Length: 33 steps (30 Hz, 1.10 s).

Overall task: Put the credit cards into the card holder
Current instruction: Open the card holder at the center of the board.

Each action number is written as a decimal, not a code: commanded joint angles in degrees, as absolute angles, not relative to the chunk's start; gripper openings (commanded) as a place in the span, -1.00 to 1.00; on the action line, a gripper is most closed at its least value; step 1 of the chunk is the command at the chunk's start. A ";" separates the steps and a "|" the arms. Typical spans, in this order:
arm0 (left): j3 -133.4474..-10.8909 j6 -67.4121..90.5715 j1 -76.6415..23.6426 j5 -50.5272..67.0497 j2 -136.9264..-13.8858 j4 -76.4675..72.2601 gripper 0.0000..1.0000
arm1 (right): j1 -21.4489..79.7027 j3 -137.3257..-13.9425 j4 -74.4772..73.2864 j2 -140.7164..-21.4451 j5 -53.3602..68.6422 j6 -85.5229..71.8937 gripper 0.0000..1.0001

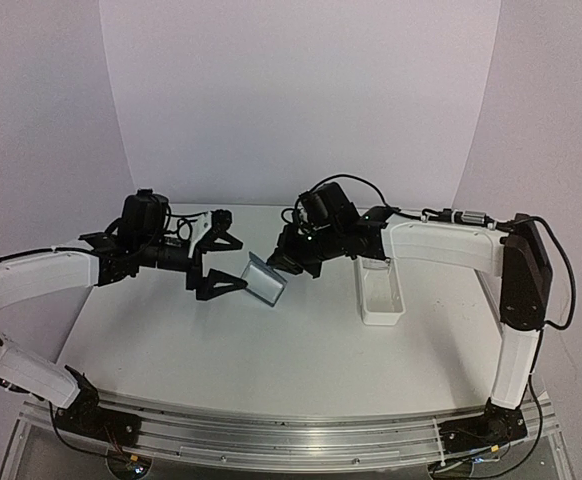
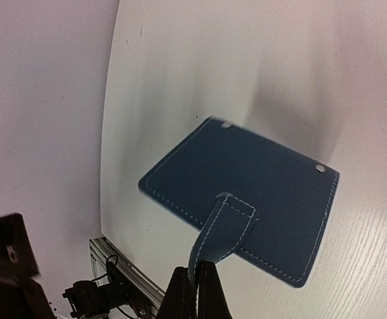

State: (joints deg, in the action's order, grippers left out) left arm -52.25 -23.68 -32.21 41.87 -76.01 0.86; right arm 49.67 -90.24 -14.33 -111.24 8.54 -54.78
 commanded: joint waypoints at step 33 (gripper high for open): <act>-50.06 -32.83 -27.77 43.28 -85.76 3.16 0.49 | 47.90 -73.83 6.44 -114.55 21.43 -57.49 -1.00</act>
State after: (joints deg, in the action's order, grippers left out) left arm -50.04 -31.79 -27.94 42.11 -86.43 2.61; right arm 49.95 -77.34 3.95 -116.20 19.38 -58.74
